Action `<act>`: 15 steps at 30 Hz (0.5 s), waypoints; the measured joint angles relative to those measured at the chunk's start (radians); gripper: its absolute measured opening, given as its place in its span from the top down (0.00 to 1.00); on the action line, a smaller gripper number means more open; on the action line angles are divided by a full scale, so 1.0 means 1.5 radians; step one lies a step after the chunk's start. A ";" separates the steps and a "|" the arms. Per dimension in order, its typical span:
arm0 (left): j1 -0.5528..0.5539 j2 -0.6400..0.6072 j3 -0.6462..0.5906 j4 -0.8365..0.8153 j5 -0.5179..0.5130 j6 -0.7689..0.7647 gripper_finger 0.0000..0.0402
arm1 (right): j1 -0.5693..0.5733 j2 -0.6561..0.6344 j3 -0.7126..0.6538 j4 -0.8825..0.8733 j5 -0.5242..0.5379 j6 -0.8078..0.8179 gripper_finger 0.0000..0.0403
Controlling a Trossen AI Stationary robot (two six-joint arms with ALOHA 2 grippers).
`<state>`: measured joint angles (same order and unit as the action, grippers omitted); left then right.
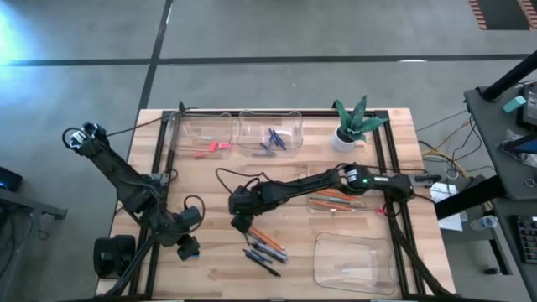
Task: Sort crayons/erasers/pens/pencils in bins
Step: Put the blue crayon into the top right transparent bin
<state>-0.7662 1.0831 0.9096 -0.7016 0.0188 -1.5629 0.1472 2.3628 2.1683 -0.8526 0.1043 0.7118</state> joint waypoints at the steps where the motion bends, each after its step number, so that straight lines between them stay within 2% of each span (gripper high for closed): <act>1: -0.004 -0.002 0.000 0.001 -0.002 0.005 0.58 | 0.000 0.013 0.021 -0.008 0.000 -0.003 0.63; 7: -0.019 -0.014 -0.001 -0.002 -0.017 0.017 0.58 | 0.000 0.070 0.116 -0.063 -0.005 -0.006 0.66; 15: -0.024 -0.026 -0.010 -0.034 -0.019 0.020 0.58 | -0.003 0.086 0.121 -0.061 -0.004 0.028 0.66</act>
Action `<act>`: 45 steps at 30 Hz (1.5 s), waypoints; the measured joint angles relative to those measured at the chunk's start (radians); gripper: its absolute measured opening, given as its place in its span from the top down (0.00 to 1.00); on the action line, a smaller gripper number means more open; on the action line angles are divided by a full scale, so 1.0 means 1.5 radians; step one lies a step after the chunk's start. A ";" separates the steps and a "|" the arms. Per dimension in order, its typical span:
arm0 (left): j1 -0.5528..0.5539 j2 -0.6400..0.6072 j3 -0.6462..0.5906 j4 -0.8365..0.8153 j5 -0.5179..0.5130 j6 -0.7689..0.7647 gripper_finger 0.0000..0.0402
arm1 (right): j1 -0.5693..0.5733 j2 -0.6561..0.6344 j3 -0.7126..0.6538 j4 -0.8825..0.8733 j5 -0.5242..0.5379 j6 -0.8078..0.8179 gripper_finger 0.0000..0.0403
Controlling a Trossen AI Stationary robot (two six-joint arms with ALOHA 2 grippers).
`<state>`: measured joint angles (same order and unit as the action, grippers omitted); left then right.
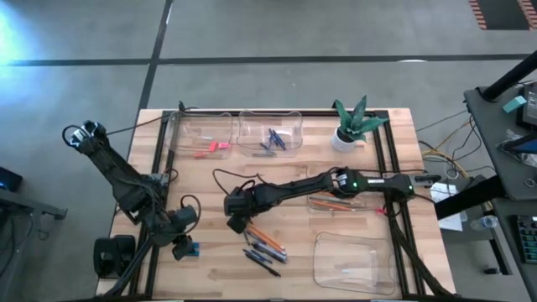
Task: Sort crayons/erasers/pens/pencils in bins
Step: Put the blue crayon into the top right transparent bin
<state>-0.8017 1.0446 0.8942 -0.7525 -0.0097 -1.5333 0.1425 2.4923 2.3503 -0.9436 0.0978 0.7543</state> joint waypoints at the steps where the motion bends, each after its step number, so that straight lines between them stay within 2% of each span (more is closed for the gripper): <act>1: 0.000 0.000 -0.003 0.000 0.000 0.000 0.58 | 0.001 0.004 0.000 0.002 0.004 0.003 0.66; 13: 0.000 -0.004 -0.016 0.000 0.000 0.003 0.58 | 0.001 0.008 -0.003 0.004 0.007 0.008 0.69; 21: 0.000 -0.004 -0.023 0.000 -0.005 0.003 0.58 | 0.001 0.008 -0.003 -0.051 0.041 0.003 0.81; 30: 0.001 -0.004 -0.023 0.000 -0.005 0.003 0.58 | 0.002 0.008 -0.004 -0.062 0.057 -0.020 0.95; 36: 0.001 -0.004 -0.023 0.000 -0.005 0.003 0.58 | 0.000 0.002 0.001 -0.074 0.055 -0.042 0.96; 42: 0.001 -0.004 -0.023 0.001 -0.007 0.003 0.58 | -0.007 -0.040 0.000 -0.071 0.059 -0.069 0.96; 45: 0.000 -0.003 -0.023 0.001 -0.019 0.003 0.58 | -0.013 -0.064 0.002 -0.064 0.084 -0.083 0.96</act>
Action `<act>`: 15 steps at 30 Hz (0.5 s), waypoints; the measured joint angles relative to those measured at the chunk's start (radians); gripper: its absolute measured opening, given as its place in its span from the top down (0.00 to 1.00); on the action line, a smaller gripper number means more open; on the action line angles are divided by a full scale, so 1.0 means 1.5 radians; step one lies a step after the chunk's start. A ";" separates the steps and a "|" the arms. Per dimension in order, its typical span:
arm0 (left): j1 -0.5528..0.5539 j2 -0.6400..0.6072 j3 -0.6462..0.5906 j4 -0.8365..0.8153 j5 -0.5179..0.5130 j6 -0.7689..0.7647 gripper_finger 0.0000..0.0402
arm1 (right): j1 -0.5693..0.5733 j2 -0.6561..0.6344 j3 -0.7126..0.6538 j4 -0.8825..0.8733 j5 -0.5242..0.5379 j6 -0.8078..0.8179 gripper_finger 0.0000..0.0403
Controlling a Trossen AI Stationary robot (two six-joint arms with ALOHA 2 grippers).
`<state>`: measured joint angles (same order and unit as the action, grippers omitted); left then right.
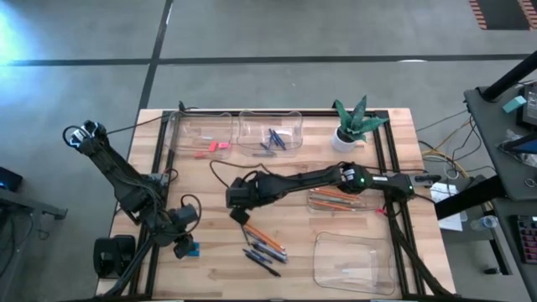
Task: Sort crayons/erasers/pens/pencils in bins
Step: Put the blue crayon into the top right transparent bin
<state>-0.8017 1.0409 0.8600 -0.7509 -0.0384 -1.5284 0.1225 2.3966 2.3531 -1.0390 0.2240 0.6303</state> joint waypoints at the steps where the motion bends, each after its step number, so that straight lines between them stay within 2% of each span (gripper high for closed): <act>1: 0.000 0.000 0.000 0.000 -0.002 0.000 0.58 | -0.002 -0.007 0.000 -0.001 0.016 -0.008 0.96; 10: 0.001 0.003 0.000 0.001 -0.054 0.038 0.58 | -0.059 -0.089 0.000 -0.003 0.135 -0.082 0.97; 15: 0.001 0.003 0.000 0.001 -0.097 0.064 0.58 | -0.126 -0.098 0.000 -0.026 0.138 -0.104 0.97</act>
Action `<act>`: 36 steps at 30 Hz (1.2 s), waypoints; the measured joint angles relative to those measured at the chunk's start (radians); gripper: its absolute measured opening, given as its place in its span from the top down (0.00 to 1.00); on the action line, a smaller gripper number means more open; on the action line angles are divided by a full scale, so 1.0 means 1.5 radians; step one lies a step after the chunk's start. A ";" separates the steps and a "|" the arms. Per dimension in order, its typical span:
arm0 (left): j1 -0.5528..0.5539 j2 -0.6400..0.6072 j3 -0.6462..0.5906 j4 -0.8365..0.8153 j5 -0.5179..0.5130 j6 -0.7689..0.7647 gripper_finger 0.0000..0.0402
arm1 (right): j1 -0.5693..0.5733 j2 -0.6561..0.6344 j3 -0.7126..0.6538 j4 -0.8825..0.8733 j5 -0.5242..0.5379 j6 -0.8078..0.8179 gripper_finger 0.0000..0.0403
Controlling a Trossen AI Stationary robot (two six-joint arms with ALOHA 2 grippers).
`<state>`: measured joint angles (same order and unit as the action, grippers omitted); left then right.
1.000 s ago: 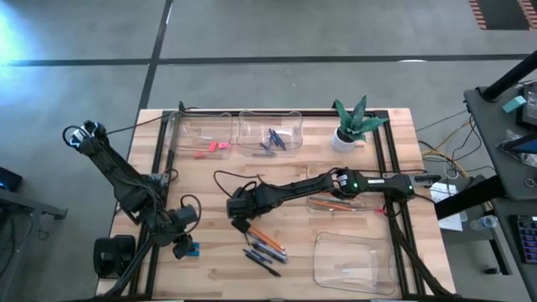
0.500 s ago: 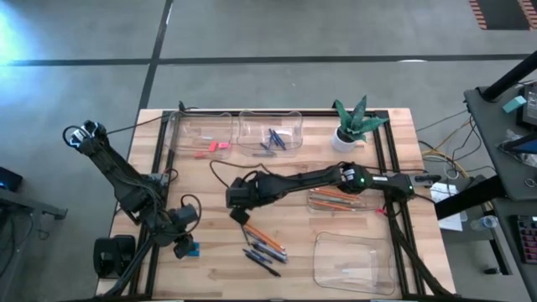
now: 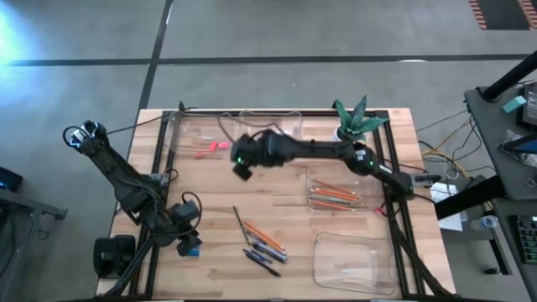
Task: Sort crayons/erasers/pens/pencils in bins
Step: Put the blue crayon into the top right transparent bin
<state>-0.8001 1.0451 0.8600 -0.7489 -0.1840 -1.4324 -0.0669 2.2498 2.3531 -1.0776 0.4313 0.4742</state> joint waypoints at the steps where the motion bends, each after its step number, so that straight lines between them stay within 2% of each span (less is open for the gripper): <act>1: 0.000 0.000 0.000 -0.001 -0.010 0.000 0.58 | -0.014 -0.001 0.000 -0.010 0.000 -0.007 0.97; 6: 0.002 0.000 0.000 0.000 -0.054 0.000 0.58 | -0.076 -0.001 -0.001 -0.056 0.001 -0.056 0.97; 13: 0.027 0.000 0.000 0.000 -0.134 -0.001 0.58 | -0.139 0.009 -0.021 -0.063 -0.016 -0.158 0.97; 18: 0.056 0.000 0.001 0.015 -0.159 -0.001 0.58 | -0.172 0.017 -0.094 -0.013 -0.096 -0.241 0.97; 24: 0.082 0.000 0.001 0.023 -0.161 -0.001 0.58 | -0.222 0.014 -0.144 0.050 -0.174 -0.247 0.97; 27: 0.096 0.000 0.001 0.023 -0.162 -0.001 0.58 | -0.237 0.014 -0.156 0.059 -0.207 -0.215 0.97; 30: 0.105 0.000 0.001 0.023 -0.161 -0.001 0.58 | -0.244 0.013 -0.168 0.060 -0.208 -0.172 0.97; 36: 0.111 0.000 0.001 0.021 -0.161 0.004 0.58 | -0.245 0.011 -0.198 0.084 -0.207 -0.164 0.97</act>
<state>-0.6342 1.0447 0.8616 -0.7176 -0.4259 -1.4260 -0.4348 2.2669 2.0563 -0.9521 0.1204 0.2284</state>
